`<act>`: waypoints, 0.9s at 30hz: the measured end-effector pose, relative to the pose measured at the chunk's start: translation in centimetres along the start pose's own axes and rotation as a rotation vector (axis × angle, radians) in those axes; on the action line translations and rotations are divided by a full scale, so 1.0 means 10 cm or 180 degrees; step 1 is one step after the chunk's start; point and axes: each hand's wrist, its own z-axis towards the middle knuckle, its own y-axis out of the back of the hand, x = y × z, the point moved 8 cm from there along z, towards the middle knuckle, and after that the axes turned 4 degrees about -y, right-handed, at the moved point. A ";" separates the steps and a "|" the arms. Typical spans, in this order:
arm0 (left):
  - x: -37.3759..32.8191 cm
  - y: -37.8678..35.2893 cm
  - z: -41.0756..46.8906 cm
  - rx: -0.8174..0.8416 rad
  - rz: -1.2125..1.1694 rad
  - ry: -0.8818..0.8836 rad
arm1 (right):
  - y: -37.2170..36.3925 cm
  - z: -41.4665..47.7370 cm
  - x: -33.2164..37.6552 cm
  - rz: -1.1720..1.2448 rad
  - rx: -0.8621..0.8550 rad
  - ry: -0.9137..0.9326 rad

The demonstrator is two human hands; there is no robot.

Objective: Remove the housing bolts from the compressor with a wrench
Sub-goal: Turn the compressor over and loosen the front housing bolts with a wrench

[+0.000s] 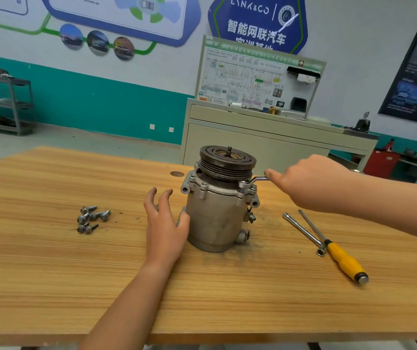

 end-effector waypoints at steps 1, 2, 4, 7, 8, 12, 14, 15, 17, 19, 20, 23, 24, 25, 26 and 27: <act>0.00 0.00 0.00 -0.0007 0.0000 0.0006 | -0.04 0.03 -0.01 0.0010 -0.0036 0.0001; 0.01 0.00 0.00 -0.0016 -0.0009 0.0021 | -0.08 0.08 -0.02 0.0070 -0.0057 -0.0024; 0.04 0.01 0.00 -0.0040 -0.0041 0.0062 | -0.13 0.15 -0.03 0.0394 -0.0226 -0.0102; 0.06 0.02 0.02 -0.0100 -0.0081 0.0102 | -0.17 0.26 0.01 0.0697 -0.0656 -0.0284; 0.07 0.02 0.03 -0.0111 -0.0085 0.0126 | -0.14 0.28 0.02 0.0818 -0.0990 -0.0348; 0.06 0.07 0.02 -0.0192 -0.0112 0.0158 | -0.07 0.13 0.05 0.1403 -0.2304 -0.0722; 0.00 0.12 0.01 -0.0285 -0.0222 0.0091 | -0.19 0.05 0.01 0.2096 -0.2464 -0.1138; -0.07 0.16 0.00 -0.0373 -0.0348 -0.0004 | -0.31 -0.01 -0.07 0.2709 -0.2486 -0.1541; -0.27 0.29 -0.01 -0.0624 -0.0610 -0.0360 | -0.63 -0.14 -0.18 0.4155 -0.2423 -0.2485; -0.53 0.36 0.01 -0.0641 -0.0705 -0.0794 | -0.89 -0.26 -0.17 0.5470 -0.2580 -0.3195; -0.69 0.37 0.03 -0.0517 -0.0672 -0.1017 | -0.99 -0.31 -0.13 0.5863 -0.2615 -0.3469; -1.32 0.27 0.11 0.0248 -0.0297 -0.1860 | -1.23 -0.33 0.15 0.6603 -0.2322 -0.3840; -1.52 0.19 0.12 0.0528 0.0106 -0.2292 | -1.29 -0.32 0.28 0.6800 -0.2209 -0.3917; -1.67 0.07 0.11 0.0803 0.0690 -0.2764 | -1.33 -0.32 0.39 0.6979 -0.2119 -0.3976; -1.75 -0.06 0.10 0.1105 0.1303 -0.3082 | -1.36 -0.33 0.48 0.7140 -0.2085 -0.4006; -1.76 -0.19 0.12 0.1467 0.1811 -0.3190 | -1.36 -0.34 0.55 0.7284 -0.2106 -0.4017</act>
